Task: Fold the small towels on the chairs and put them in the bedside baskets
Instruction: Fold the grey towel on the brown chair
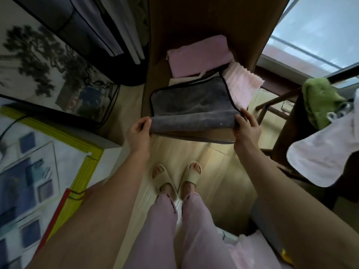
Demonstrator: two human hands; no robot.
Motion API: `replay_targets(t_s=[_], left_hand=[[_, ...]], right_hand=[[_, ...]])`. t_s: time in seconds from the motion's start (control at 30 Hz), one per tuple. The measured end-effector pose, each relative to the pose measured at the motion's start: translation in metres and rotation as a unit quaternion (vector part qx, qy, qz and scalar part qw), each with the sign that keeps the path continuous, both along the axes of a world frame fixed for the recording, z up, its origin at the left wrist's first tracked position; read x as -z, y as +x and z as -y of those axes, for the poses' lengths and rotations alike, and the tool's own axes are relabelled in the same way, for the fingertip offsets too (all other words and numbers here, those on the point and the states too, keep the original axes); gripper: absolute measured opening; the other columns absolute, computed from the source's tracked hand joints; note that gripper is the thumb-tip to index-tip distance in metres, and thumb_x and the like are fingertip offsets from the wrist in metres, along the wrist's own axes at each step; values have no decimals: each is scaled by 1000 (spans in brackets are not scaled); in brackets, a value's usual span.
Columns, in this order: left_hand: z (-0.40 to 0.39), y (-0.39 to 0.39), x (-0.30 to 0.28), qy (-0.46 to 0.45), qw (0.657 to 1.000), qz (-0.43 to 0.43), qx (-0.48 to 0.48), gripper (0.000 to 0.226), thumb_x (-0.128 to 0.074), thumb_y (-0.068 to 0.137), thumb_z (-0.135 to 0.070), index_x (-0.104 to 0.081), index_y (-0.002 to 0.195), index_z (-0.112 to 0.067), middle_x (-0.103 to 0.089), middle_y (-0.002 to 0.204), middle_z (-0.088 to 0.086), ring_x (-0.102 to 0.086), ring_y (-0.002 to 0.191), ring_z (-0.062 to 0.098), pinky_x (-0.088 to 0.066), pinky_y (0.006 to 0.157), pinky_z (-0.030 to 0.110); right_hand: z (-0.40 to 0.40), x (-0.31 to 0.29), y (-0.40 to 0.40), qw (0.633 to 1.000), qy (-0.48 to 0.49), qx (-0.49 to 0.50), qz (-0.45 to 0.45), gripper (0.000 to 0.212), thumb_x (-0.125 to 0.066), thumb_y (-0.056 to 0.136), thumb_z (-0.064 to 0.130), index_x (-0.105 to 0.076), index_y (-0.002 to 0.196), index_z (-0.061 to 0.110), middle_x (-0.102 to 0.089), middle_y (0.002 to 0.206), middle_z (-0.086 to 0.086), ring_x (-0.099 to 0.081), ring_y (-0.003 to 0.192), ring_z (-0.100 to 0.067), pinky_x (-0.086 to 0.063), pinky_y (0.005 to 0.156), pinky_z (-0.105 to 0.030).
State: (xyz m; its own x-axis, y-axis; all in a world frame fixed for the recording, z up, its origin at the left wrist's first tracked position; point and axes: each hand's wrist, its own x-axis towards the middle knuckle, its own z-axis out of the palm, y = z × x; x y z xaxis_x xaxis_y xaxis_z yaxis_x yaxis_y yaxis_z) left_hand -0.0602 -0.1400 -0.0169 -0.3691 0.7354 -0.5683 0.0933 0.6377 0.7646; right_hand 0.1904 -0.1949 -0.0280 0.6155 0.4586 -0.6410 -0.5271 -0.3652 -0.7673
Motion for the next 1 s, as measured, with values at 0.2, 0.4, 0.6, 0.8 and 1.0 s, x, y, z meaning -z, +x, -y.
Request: replay_targets(t_s=[0.2,0.4,0.6,0.8,1.0], left_hand=[[24,-6,14,-126,992,21,-15,10,-63,92,-9,-66,101,-8,-64,114,15,-60,92,21,-49,63,19],[-6,-6,16,-92,986,52,131,56,-74,82,-11,-51,132,-19,-57,121,2,-58,107,16,-52,86,26],[-41,-9,36,-19,977,-77,200,11,-62,93,-22,-64,103,-17,-63,89,-8,-58,84,7,-38,56,5],[-74,7,78,9,981,-103,161,38,-46,101,-32,-55,127,-5,-61,122,8,-58,113,21,-47,90,23],[-89,31,100,26,975,-200,97,37,-38,104,-30,-50,128,-5,-58,127,14,-55,115,26,-35,84,18]], right_hand=[[9,-5,-4,993,-90,-51,53,26,-54,92,-2,-69,104,14,-63,103,1,-62,103,-17,-53,96,-37],[-27,-10,4,987,-50,-129,80,15,-62,91,18,-72,88,29,-56,122,-3,-50,117,-21,-46,101,-43],[-72,12,17,938,-53,-277,201,25,-62,93,16,-63,118,16,-63,109,2,-59,105,-9,-50,98,-33],[-113,41,20,904,-90,-275,314,23,-56,98,25,-64,117,16,-66,113,2,-58,102,-8,-47,93,-23],[-135,72,26,854,-101,-331,388,25,-50,100,30,-60,119,19,-63,114,1,-56,105,-14,-45,99,-30]])
